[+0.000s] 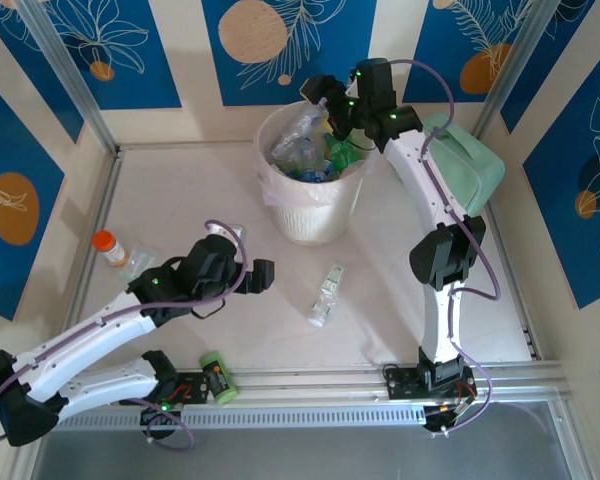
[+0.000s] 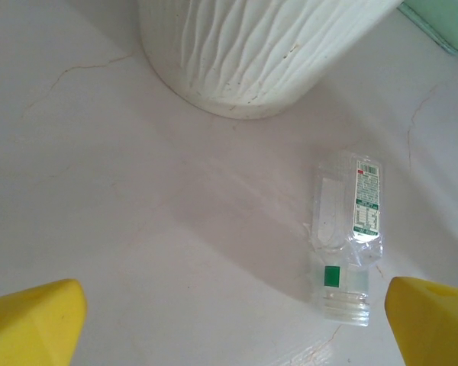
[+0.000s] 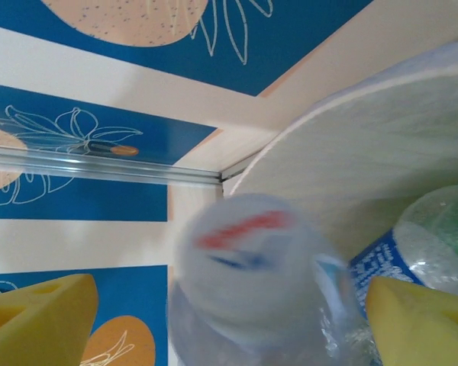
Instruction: Put the plastic bottles in the bin
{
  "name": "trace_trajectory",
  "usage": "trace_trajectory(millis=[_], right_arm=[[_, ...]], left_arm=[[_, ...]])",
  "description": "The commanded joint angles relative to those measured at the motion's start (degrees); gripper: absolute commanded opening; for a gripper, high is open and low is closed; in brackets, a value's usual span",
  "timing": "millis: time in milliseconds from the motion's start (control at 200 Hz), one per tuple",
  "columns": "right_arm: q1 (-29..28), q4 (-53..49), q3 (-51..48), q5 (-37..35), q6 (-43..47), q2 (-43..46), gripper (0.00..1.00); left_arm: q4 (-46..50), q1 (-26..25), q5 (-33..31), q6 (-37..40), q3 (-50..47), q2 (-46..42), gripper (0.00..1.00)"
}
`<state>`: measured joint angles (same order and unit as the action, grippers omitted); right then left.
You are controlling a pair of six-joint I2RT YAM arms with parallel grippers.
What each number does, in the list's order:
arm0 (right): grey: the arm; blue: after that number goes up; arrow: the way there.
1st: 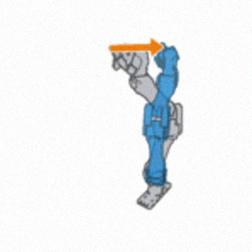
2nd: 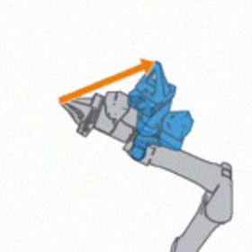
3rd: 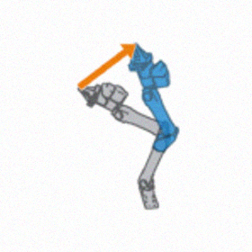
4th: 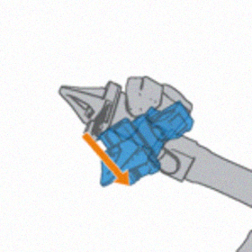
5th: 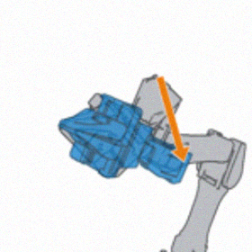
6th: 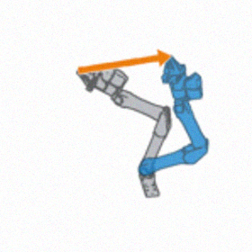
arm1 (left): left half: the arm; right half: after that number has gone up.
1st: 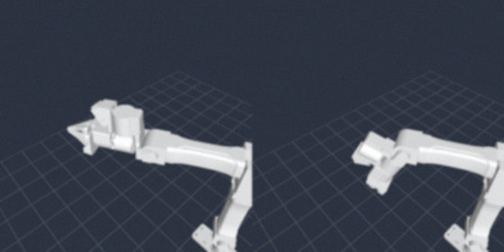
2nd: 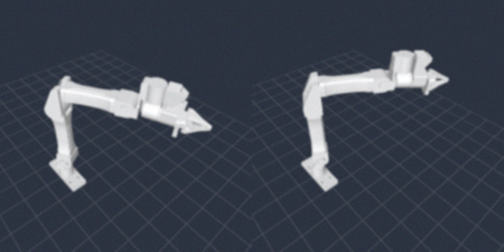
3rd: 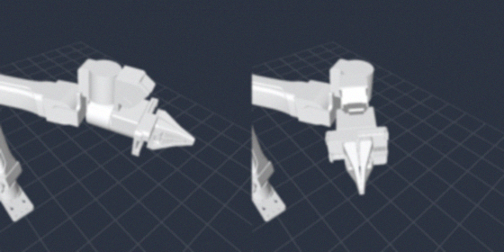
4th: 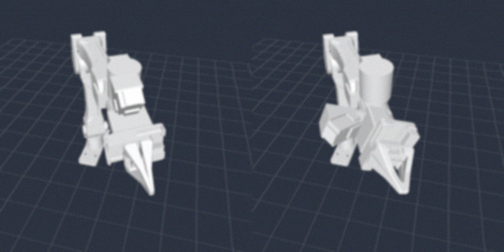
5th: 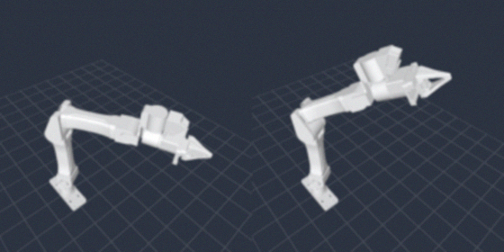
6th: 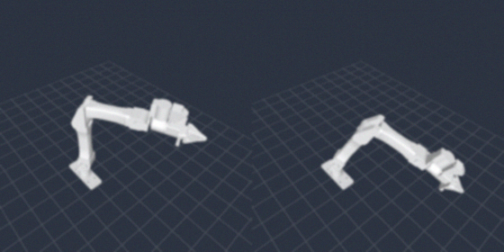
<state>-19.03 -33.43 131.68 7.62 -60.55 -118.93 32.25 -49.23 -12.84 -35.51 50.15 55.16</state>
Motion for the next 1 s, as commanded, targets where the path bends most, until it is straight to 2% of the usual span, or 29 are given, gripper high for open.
trace_trajectory(millis=[0, 165, 395, 490, 720, 870, 995], right_arm=[[0.7, -3.0, 3.1, -1.4, 2.0, 2.2, 0.92], [1.3, -6.9, 7.2, -1.5, 3.4, 1.0, 0.93], [1.4, -7.1, 2.0, -3.6, 6.8, 8.3, 0.93], [1.2, -5.7, -5.6, -4.1, 8.9, 15.7, 0.93], [0.6, -6.0, -32.2, -5.6, 12.5, 39.0, 0.93], [0.7, -9.7, -48.6, -8.6, 11.7, 55.3, 0.93], [1.0, -15.5, -57.9, -10.7, 10.1, 66.5, 0.94]], left_arm=[[-1.0, 0.7, 1.7, 1.2, 0.8, 0.7, 1.0], [-1.7, 0.6, 2.6, 0.9, 0.9, 1.9, 1.0], [-4.2, 0.7, 6.9, 3.6, 1.5, 8.2, 0.99], [-7.6, 0.6, 10.7, 5.0, 1.0, 11.4, 0.99], [-14.0, -1.2, 17.0, 6.9, 2.2, 20.7, 0.95], [-8.6, -4.8, 14.3, 10.7, 8.5, 29.6, 0.89], [-4.4, -7.5, 14.3, 14.6, 13.4, 35.3, 0.89]])
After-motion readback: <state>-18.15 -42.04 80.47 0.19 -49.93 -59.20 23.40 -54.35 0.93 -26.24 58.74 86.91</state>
